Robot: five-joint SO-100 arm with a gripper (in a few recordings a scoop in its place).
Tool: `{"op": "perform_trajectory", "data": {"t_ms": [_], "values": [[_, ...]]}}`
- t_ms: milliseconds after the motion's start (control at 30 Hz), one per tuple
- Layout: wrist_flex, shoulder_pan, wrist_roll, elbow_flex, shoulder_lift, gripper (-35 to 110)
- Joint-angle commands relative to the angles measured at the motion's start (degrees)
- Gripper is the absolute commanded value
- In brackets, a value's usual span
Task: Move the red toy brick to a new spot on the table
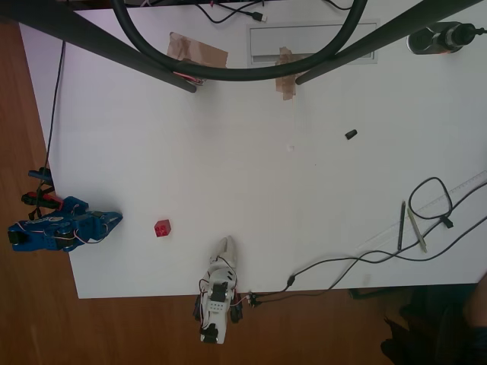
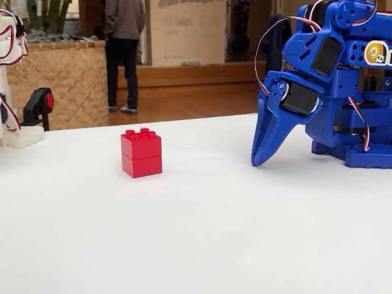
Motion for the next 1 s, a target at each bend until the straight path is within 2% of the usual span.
{"op": "perform_trajectory", "data": {"t_ms": [0,967], "values": [[0.2,0.0,0.1,1.9,1.7,0],[-0.1,-0.6,-1.0,1.9,1.1,0]]}}
